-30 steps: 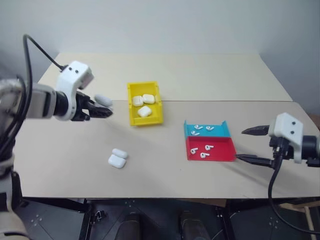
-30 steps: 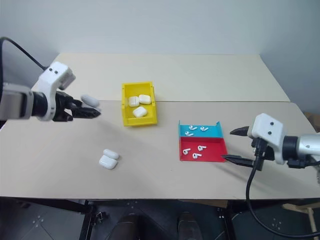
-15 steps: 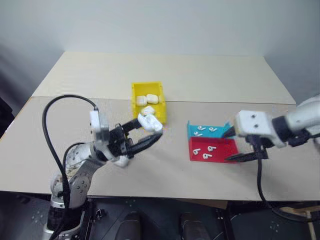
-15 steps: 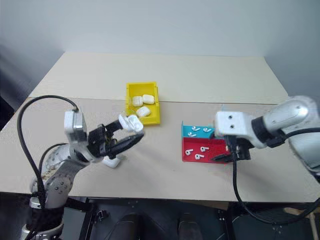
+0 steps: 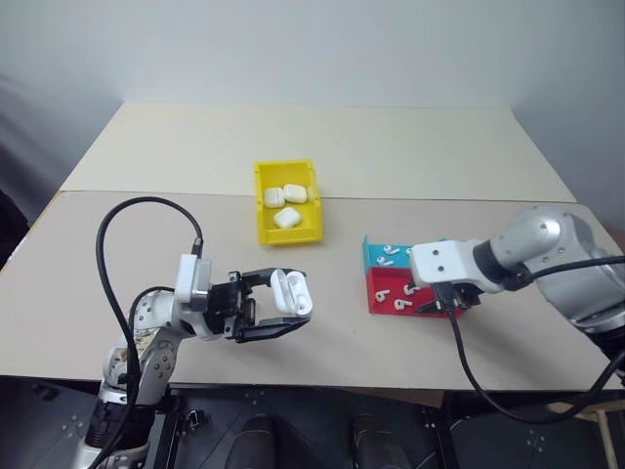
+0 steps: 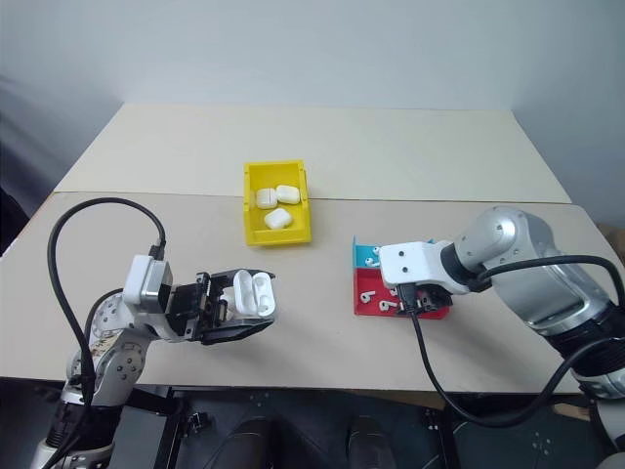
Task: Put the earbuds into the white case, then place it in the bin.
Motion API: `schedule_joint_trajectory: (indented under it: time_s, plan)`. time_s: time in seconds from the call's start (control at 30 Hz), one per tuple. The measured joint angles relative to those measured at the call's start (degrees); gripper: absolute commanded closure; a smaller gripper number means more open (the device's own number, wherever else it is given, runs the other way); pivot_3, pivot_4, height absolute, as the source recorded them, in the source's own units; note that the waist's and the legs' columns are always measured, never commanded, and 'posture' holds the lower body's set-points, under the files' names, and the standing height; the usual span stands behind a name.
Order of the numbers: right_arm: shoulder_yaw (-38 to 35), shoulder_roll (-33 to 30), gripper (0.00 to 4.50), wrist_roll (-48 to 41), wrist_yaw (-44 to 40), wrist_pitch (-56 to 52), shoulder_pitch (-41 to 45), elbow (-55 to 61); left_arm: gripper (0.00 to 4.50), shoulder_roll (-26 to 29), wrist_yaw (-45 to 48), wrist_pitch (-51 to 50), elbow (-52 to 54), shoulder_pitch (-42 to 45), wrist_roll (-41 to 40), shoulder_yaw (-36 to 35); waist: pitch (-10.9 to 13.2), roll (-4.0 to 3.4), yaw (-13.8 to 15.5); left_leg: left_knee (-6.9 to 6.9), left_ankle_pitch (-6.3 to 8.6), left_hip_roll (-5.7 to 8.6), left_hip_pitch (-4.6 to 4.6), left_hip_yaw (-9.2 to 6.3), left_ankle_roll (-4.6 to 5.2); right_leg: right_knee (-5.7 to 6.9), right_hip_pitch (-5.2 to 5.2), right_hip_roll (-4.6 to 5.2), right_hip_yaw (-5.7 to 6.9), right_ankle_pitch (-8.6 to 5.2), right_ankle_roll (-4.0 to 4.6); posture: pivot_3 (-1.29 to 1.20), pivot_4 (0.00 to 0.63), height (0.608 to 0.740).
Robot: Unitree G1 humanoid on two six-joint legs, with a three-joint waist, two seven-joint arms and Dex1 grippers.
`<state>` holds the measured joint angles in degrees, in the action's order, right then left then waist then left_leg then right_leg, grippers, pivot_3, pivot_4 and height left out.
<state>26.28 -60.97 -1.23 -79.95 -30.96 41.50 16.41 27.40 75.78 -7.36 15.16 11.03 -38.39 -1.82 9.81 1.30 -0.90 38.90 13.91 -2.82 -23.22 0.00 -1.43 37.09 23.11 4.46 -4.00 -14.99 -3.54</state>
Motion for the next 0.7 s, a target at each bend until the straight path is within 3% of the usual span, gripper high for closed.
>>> schedule_joint_trajectory:
  time_s: [0.7]
  plan:
    - [4.22, 8.29, 1.76, 7.97, -1.98, 0.36, 2.18, -5.99, 1.76, 1.39, 0.17, 2.31, 0.12, -1.01, 2.56, 1.24, 0.0, 0.0, 0.0, -0.01, 0.0, -0.01, -0.01, 0.0, 0.0, 0.0, 0.01, -0.01, 0.01, 0.0, 0.0, 0.0, 0.15, 0.74]
